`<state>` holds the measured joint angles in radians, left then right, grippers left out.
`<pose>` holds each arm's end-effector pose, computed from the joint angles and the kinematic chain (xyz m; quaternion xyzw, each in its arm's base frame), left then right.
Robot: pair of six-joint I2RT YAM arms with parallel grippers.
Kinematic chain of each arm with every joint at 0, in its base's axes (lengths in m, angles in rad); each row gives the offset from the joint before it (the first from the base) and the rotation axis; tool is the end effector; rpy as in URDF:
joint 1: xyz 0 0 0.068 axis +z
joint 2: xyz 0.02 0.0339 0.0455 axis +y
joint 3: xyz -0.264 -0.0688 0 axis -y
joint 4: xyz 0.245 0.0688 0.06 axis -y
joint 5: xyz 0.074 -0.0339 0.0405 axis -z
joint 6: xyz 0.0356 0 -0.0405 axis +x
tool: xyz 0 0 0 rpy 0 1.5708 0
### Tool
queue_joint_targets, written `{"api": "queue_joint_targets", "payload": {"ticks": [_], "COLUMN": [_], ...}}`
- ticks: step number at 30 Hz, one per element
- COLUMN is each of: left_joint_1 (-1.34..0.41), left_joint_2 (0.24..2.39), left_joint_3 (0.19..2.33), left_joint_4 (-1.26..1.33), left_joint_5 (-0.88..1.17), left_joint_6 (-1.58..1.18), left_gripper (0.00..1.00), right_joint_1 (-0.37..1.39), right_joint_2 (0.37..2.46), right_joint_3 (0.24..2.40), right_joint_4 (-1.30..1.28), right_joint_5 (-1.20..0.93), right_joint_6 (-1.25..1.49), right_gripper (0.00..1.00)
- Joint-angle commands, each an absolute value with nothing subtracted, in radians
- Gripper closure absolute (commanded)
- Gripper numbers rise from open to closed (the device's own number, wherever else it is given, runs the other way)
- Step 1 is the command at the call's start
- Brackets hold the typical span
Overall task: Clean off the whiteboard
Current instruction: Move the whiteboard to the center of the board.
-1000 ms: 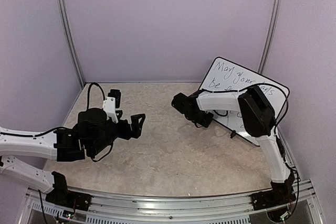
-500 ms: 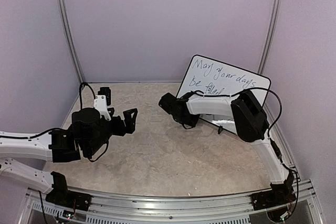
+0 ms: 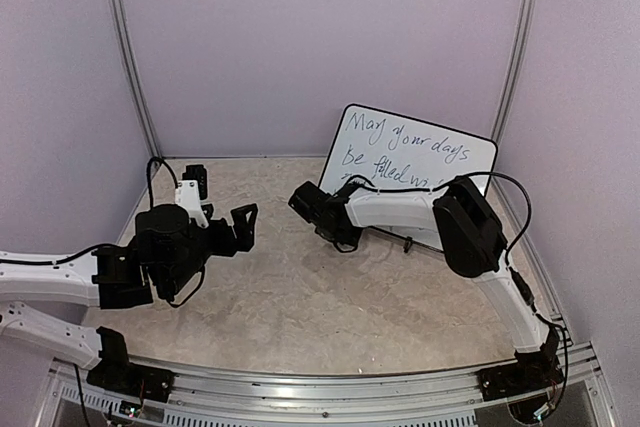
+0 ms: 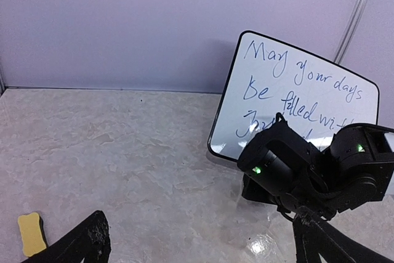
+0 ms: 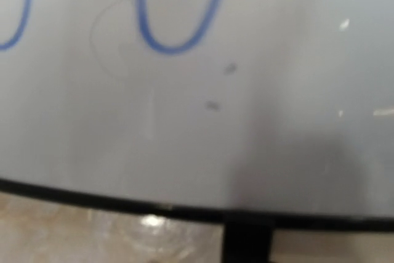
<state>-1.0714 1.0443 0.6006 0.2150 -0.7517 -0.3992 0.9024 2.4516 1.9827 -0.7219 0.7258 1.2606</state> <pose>0.1323 -0.1918 0.2681 0.0248 0.7630 -0.1748 0.6218 0.3325 0.3829 0.1309 0.2295 0.8914 -0.0080 0.3907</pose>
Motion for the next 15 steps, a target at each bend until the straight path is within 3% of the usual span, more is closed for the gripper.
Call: {"api": "queue_joint_targets", "payload": {"ticks": [1,7,11,15], "left_joint_1": [-1.048,-1.021,-0.963,-0.876], "left_joint_2": [1.032,1.049,1.077,1.159], "left_joint_3": [0.589,0.584,0.594,0.642], "left_joint_4": [0.209,0.209,0.182,0.088], "left_joint_5": [-0.76,-0.75,-0.741,-0.763], "left_joint_6": [-0.417,-0.441,-0.5,-0.612], "left_gripper": [0.01,0.01,0.01,0.01], "right_joint_1": [0.922,0.941,0.963,0.999], "right_joint_2": [2.419,2.295,2.204,2.089], "right_joint_3": [1.952,1.865,1.802,1.697], "right_joint_4": [-0.709,-0.738,-0.745,-0.619], "right_joint_5": [0.741,0.844,0.924,0.994], "right_joint_6": [1.231,1.23,1.193,1.002], "right_gripper": [0.5,0.29,0.04,0.01]}}
